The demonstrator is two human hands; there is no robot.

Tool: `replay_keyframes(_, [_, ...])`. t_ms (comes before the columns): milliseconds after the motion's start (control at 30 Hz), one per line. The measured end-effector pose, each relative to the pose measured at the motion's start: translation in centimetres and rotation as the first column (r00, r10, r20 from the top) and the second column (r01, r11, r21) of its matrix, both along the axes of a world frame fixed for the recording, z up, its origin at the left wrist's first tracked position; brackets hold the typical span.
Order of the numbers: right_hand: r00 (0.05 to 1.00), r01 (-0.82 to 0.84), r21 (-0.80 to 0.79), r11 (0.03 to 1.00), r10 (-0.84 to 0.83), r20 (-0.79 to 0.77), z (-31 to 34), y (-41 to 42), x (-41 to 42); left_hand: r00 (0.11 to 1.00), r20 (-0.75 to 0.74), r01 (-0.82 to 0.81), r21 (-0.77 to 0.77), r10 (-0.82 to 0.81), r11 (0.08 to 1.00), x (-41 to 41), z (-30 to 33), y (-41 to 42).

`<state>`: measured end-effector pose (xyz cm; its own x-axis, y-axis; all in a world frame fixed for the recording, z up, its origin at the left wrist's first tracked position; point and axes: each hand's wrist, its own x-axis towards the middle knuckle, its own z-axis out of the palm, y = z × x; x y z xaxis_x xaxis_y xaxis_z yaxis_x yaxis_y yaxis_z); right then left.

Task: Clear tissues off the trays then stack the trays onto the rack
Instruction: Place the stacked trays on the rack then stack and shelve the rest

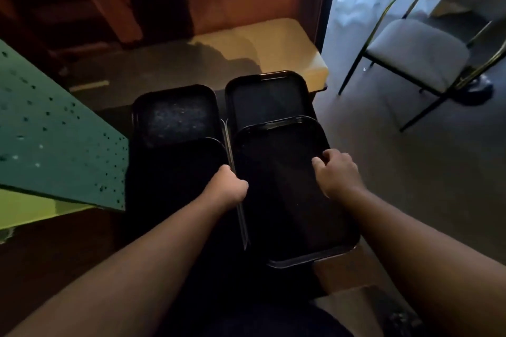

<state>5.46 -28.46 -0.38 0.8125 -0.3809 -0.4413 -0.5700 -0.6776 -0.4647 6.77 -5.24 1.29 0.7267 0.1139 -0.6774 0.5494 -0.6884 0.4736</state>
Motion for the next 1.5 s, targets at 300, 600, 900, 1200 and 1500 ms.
replay_keyframes(300, [0.985, 0.110, -0.205, 0.973, -0.134, -0.107, -5.1, -2.4, -2.0, 0.989, -0.090, 0.123, 0.026, -0.120, 0.992, -1.5, -3.0, -1.6])
replay_keyframes(600, [0.974, 0.213, 0.050, 0.976, -0.216, 0.067, -5.2, -4.2, 1.1, 0.983, 0.117, -0.125, -0.113, 0.138, 0.986, 1.5, -2.6, -1.7])
replay_keyframes(900, [0.991, 0.128, 0.087, 0.988, -0.131, 0.031, -4.7, -3.3, 11.6, 0.992, 0.121, 0.022, -0.007, -0.021, 1.000, 11.1, -3.2, -0.6])
replay_keyframes(1200, [0.989, 0.113, -0.001, 0.994, -0.113, -0.098, -6.7, -2.3, 14.1, 0.996, 0.037, 0.083, 0.056, -0.085, 0.995, 13.4, -3.6, -2.3])
replay_keyframes(1500, [0.851, 0.510, 0.421, 0.750, -0.510, -0.122, -4.4, -3.1, 10.9, 0.928, 0.248, -0.232, -0.204, 0.279, 0.951, 10.7, -1.6, -0.6])
